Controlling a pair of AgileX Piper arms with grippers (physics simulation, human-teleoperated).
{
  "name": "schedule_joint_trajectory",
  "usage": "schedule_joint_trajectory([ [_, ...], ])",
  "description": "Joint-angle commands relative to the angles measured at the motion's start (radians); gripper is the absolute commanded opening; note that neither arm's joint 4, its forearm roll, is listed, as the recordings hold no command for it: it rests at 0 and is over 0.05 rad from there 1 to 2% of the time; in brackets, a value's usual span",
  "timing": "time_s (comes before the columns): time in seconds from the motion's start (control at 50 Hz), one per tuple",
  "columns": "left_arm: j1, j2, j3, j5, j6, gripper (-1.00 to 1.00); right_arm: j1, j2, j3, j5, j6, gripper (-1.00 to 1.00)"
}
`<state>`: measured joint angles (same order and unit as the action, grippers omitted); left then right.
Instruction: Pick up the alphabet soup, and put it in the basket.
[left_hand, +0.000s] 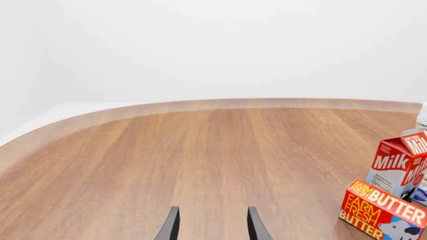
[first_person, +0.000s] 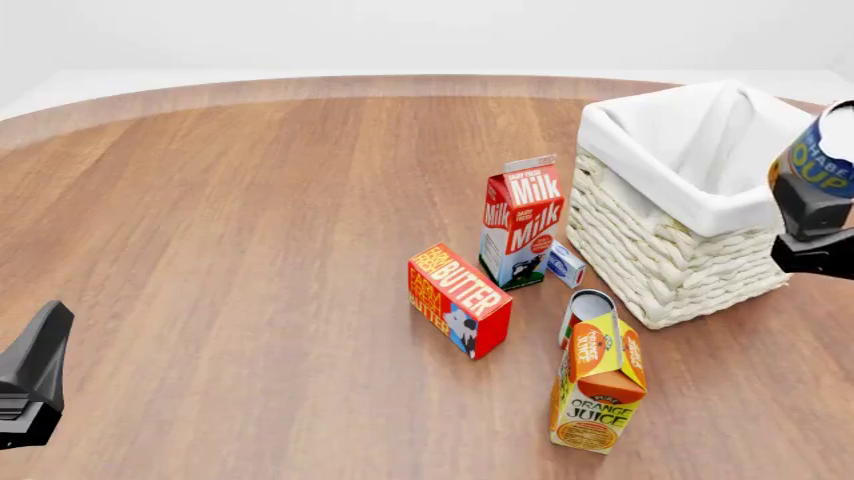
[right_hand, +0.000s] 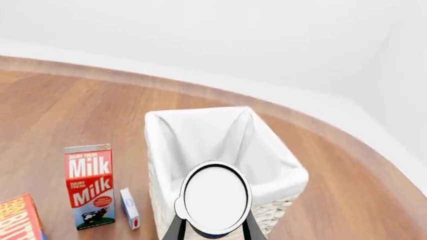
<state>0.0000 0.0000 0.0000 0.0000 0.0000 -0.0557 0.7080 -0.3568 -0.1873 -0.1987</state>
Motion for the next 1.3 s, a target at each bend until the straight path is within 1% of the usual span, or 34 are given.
schedule_joint_trajectory([
  [0.02,0.0,0.0,0.0,0.0,0.0,1.0,0.0,-0.003,-0.046,0.012,0.0,-1.0],
  [0.52,0.0,0.0,0.0,0.0,0.0,1.0,-0.007,0.016,-0.121,0.023,-0.019,-1.0],
  [0.62,0.0,0.0,0.0,0.0,0.0,1.0,-0.013,0.036,-0.15,0.04,-0.016,-1.0],
  [0.84,0.0,0.0,0.0,0.0,0.0,1.0,-0.015,0.083,-0.208,0.062,-0.045,-1.0],
  [0.96,0.0,0.0,0.0,0.0,0.0,1.0,-0.019,0.097,-0.239,0.08,-0.042,-1.0],
  [1.06,0.0,0.0,0.0,0.0,0.0,1.0,-0.019,0.119,-0.267,0.096,-0.055,-1.0],
  [1.12,0.0,0.0,0.0,0.0,0.0,1.0,-0.022,0.127,-0.288,0.11,-0.05,-1.0],
  [1.24,0.0,0.0,0.0,0.0,0.0,1.0,-0.026,0.156,-0.3,0.108,-0.048,-1.0],
  [1.3,0.0,0.0,0.0,0.0,0.0,1.0,-0.044,0.161,-0.313,0.104,-0.061,-1.0],
])
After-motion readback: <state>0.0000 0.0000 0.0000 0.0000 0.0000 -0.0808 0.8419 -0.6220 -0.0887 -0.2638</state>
